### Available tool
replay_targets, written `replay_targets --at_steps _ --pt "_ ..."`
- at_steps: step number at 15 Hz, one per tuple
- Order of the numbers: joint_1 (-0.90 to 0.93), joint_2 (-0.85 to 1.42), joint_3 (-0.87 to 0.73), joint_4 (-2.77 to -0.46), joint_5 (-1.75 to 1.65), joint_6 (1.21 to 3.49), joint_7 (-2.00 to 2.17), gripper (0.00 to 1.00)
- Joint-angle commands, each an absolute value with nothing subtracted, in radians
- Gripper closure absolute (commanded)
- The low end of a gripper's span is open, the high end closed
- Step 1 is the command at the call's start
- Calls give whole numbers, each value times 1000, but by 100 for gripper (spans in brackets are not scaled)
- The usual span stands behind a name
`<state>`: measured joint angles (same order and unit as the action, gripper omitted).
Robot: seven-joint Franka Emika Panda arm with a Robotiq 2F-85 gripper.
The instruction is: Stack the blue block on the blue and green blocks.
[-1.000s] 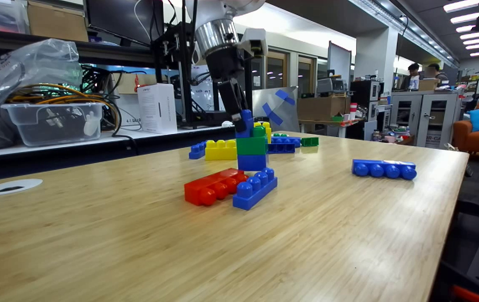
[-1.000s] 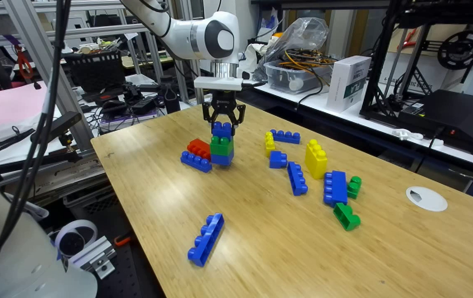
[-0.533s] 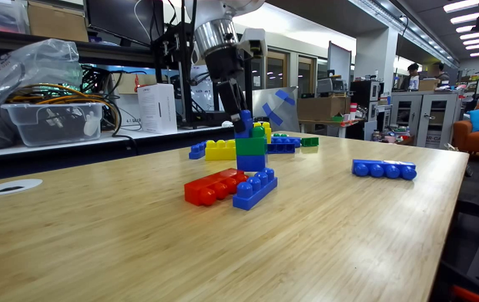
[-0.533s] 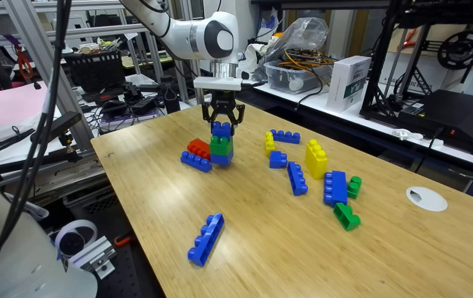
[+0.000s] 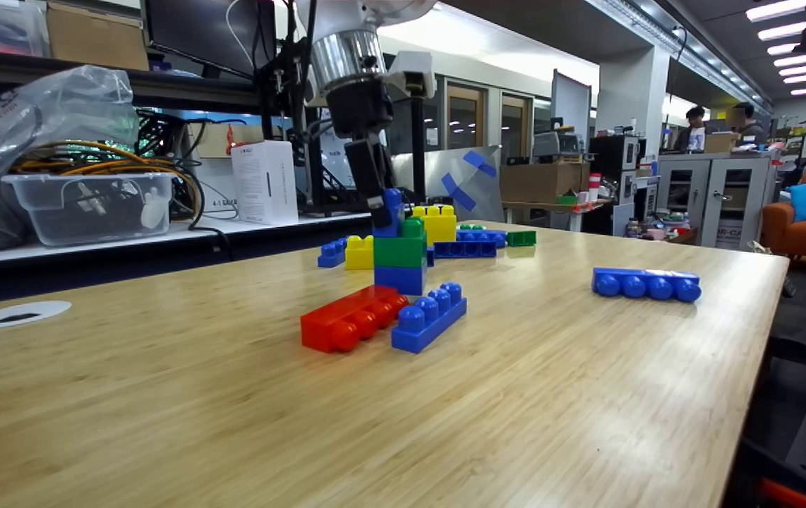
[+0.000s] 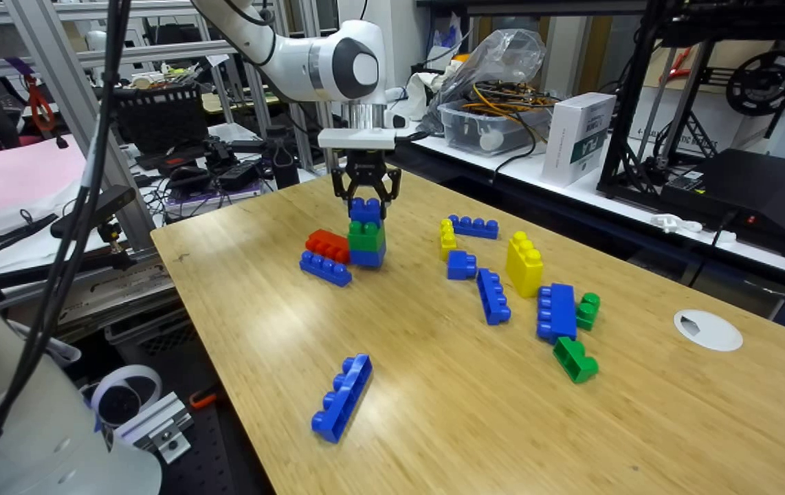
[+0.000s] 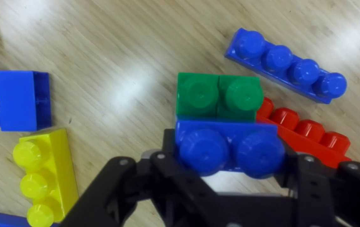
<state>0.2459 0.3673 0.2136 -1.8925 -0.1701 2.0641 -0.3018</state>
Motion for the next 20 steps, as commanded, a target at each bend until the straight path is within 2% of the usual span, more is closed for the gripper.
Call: replay_targets --at_steps 1,12,13,16,20 --pt "261 396 221 -1862 -213 2104 -299 55" --pt "272 432 224 -1846 -222 2134 -313 55" --pt "271 432 225 -1846 -220 2132 -314 8" --pt "274 430 225 -1842 -222 2122 -313 0" --pt "282 422 222 -1812 -228 2083 -298 0"
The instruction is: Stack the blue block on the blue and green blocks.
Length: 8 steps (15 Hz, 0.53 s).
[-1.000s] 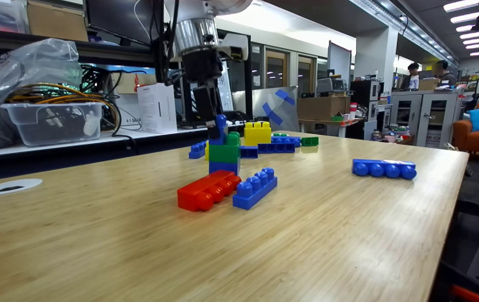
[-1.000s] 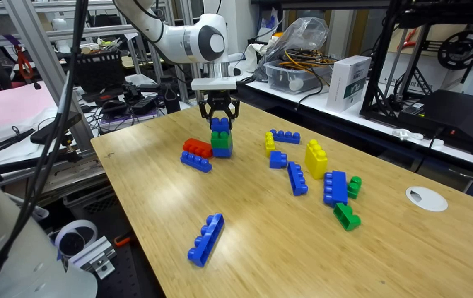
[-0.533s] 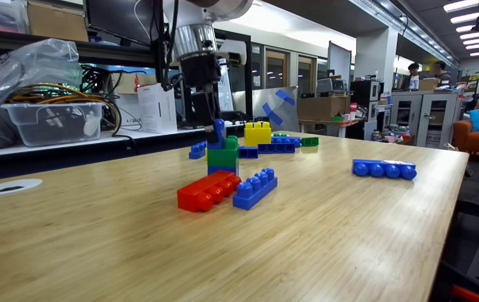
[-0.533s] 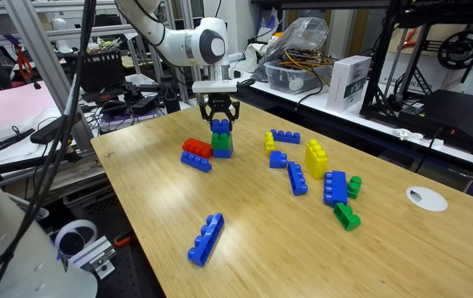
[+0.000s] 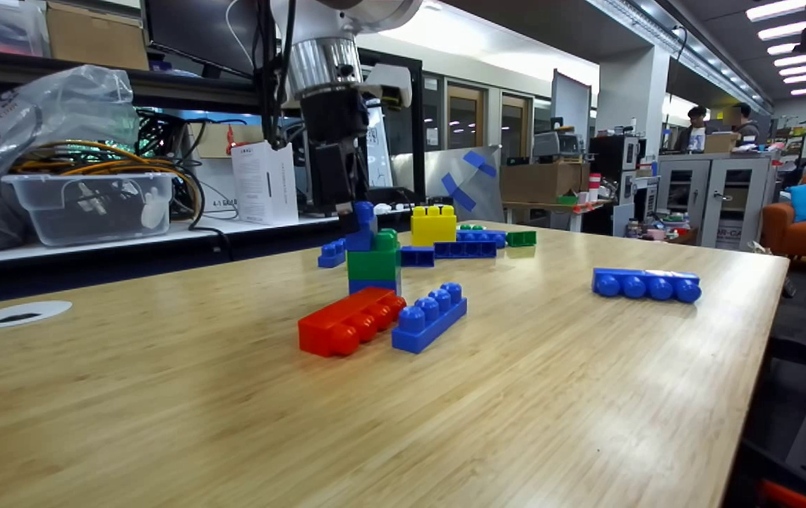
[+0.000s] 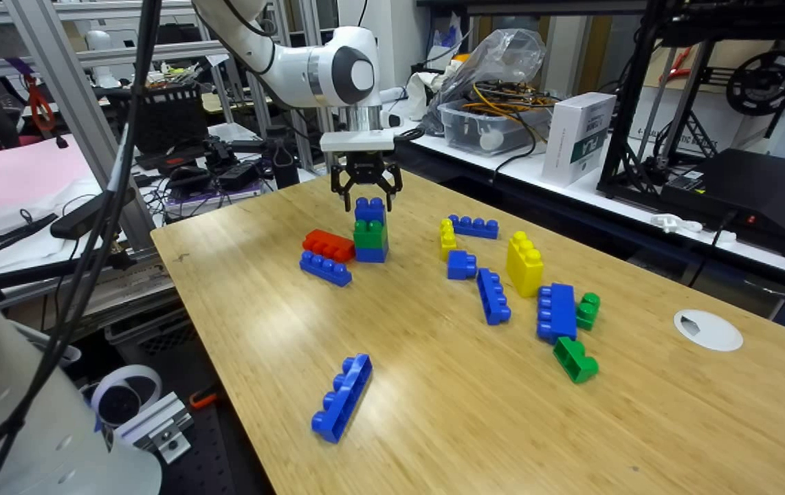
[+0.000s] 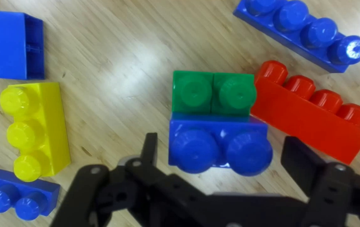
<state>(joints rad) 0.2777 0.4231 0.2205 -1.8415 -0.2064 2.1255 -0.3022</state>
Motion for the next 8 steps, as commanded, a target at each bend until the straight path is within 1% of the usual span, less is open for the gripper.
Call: replay_targets --at_steps 1,8 --pt "283 416 222 -1802 -227 2070 -296 0" --pt "266 348 225 -1757 -207 2001 -326 0"
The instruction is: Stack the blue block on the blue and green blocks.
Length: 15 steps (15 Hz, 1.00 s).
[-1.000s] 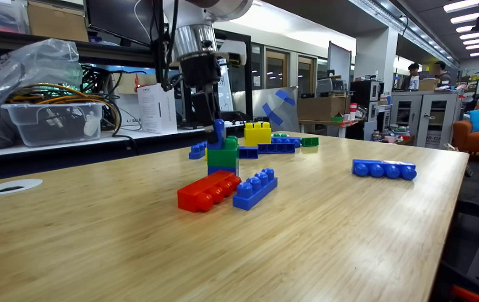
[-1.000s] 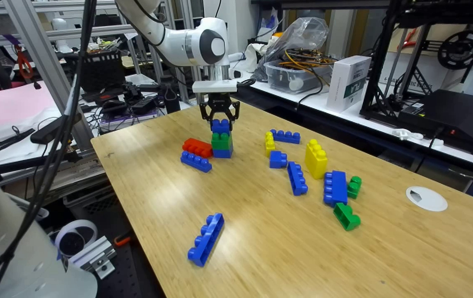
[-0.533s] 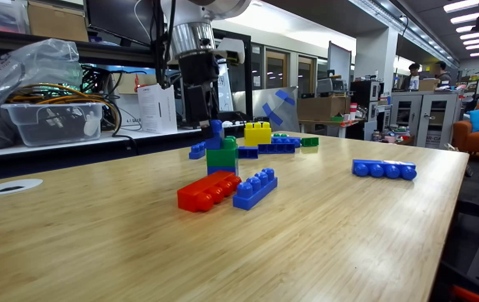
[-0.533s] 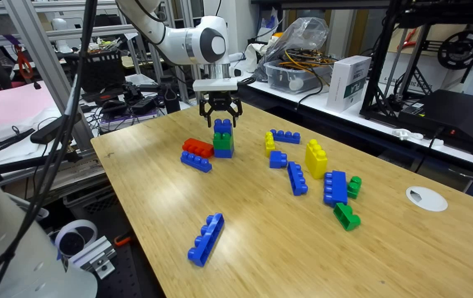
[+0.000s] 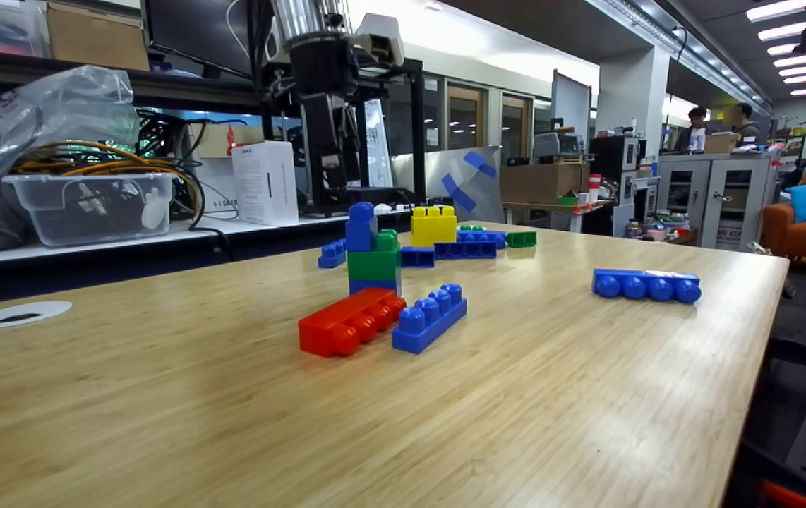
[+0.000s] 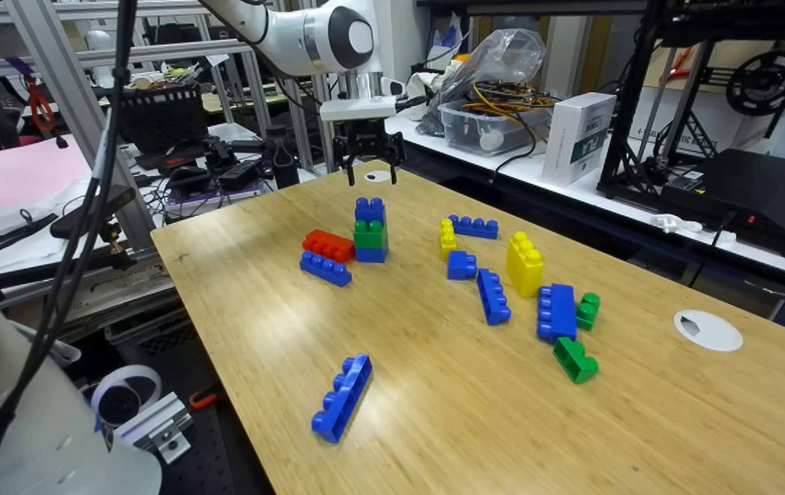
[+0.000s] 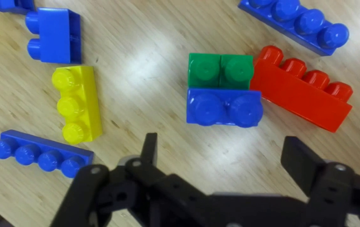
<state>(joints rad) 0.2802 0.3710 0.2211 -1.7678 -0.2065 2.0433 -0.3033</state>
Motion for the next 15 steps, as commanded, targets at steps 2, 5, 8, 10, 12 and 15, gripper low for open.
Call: replay_targets --at_steps 2,5,8,10,12,15 --pt "252 328 220 -1753 -200 1991 -333 0" --pt "222 304 205 -1756 -186 1989 -323 0" --pt "191 295 185 -1752 -166 1991 -300 0" --pt "176 299 171 -1746 -152 1993 -272 0" --pt "162 304 160 -1743 -125 1996 -240 0" --pt "149 314 143 -1737 -70 2005 -151 0"
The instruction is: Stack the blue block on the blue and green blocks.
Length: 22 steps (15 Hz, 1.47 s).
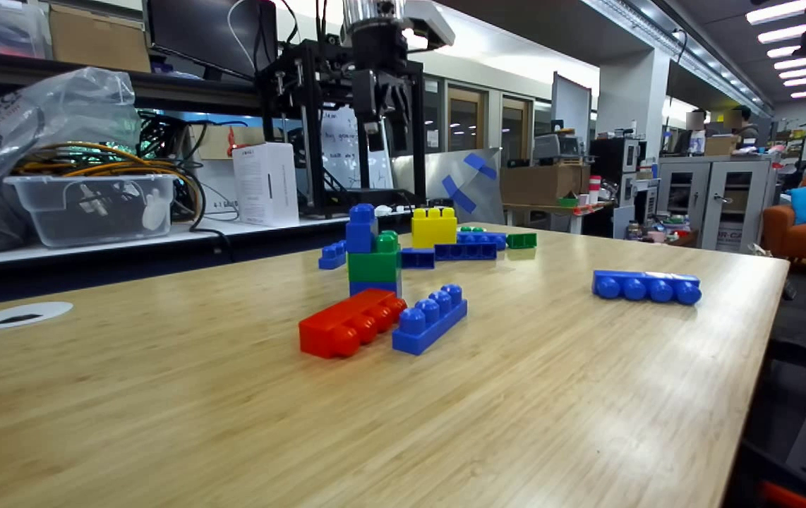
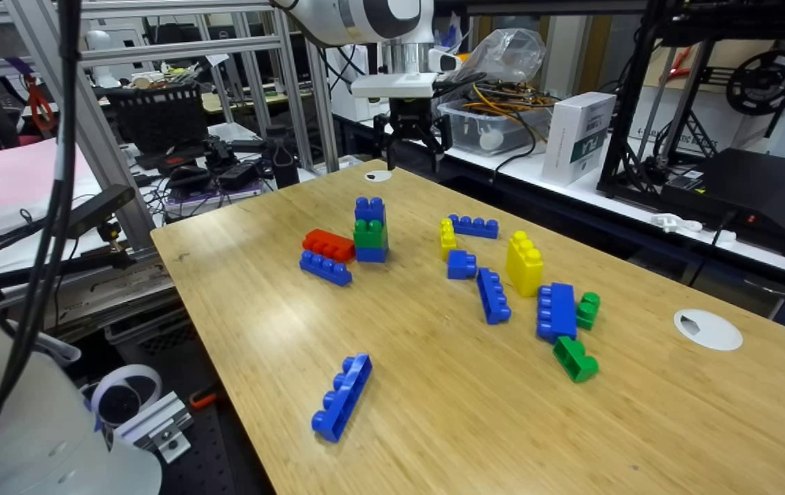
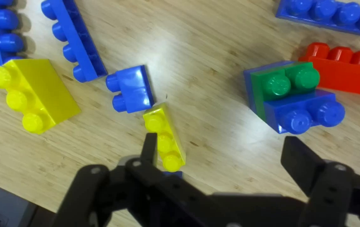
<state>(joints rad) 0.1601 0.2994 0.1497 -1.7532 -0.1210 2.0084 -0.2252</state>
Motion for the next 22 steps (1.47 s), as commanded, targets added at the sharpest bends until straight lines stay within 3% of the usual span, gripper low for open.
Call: replay_targets --at_steps 1,12,22 --pt "149 321 136 -1734 -51 2012 -96 0" --pt "156 397 59 -1751 7 2130 364 0" --pt "148 469 26 -1763 82 2199 491 0"
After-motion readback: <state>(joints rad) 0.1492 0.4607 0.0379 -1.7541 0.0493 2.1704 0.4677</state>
